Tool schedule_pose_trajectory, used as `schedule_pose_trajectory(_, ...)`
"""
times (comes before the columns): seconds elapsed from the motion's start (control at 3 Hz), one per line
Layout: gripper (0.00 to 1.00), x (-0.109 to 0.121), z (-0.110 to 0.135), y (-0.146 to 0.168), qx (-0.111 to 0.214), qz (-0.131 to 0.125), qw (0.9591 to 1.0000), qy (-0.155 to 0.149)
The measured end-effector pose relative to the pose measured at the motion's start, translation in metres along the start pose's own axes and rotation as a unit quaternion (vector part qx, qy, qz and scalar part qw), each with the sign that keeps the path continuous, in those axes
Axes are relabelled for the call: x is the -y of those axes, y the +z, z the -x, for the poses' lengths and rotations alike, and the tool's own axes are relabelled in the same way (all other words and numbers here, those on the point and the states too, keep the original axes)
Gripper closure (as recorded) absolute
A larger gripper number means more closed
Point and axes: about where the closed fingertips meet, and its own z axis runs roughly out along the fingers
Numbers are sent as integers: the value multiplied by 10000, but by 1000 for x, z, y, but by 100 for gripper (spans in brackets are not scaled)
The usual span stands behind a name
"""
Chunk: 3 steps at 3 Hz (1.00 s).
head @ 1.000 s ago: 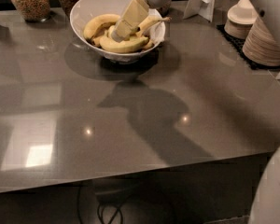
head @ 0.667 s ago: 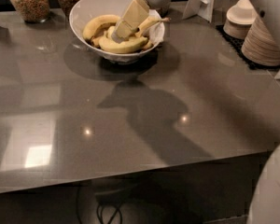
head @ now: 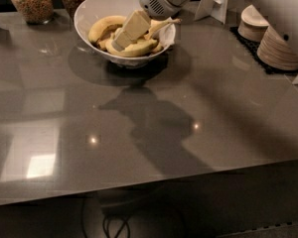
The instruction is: Pick banana from white bowl
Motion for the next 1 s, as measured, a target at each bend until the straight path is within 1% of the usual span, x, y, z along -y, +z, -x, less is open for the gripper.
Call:
schedule_pose_trajectory(0.33,19,13,15,21,320,-329,9989,-13)
schedule_pose_trajectory(0.67,41,25,26,35,501,-488,9976,-9)
schedule_pose_trajectory(1.0,56,38,31,43,598,-613,9963,41)
